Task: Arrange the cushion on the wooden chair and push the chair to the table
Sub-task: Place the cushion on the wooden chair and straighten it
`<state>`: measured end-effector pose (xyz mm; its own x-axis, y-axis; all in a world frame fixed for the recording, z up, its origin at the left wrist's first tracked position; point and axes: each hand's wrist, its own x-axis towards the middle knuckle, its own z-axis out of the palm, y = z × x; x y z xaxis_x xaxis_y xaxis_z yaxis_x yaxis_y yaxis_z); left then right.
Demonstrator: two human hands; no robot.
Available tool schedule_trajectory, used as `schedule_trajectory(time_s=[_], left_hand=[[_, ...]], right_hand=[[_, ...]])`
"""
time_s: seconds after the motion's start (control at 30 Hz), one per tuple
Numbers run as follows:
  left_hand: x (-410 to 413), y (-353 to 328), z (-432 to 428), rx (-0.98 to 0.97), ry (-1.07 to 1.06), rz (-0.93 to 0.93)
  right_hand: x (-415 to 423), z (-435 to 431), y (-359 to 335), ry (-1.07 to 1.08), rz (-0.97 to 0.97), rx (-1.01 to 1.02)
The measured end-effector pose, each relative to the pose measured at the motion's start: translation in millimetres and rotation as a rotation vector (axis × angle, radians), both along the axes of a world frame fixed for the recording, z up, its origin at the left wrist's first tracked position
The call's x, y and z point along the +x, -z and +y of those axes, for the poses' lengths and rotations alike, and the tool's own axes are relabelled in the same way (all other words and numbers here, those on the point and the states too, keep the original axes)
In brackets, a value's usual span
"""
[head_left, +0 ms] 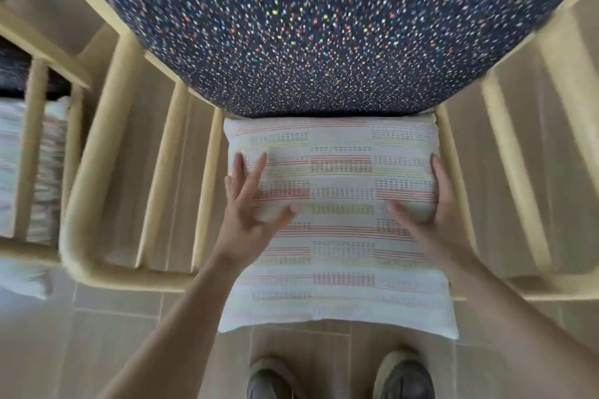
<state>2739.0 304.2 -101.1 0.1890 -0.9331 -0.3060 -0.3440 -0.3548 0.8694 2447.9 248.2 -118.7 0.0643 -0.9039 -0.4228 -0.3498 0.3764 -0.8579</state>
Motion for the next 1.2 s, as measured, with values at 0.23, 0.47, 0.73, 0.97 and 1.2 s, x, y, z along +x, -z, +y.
schedule_trajectory(time_s=[0.23,0.47,0.73,0.97,1.2], left_hand=[[22,60,-5,0.086,-0.188,0.128],[24,-6,1,0.132,-0.215,0.215],[13,-240,-10,0.227,-0.14,0.165],[12,-416,-87,0.438,-0.099,0.173],[25,-485,-210,0.498,0.01,0.134]], right_hand=[[-8,-23,33,0.068,-0.043,0.048],[-1,-8,-43,0.082,-0.115,0.087],[-24,-24,-278,0.046,-0.02,0.191],[-38,-110,-440,-0.027,0.063,0.441],[-22,-218,-500,-0.043,0.098,0.582]])
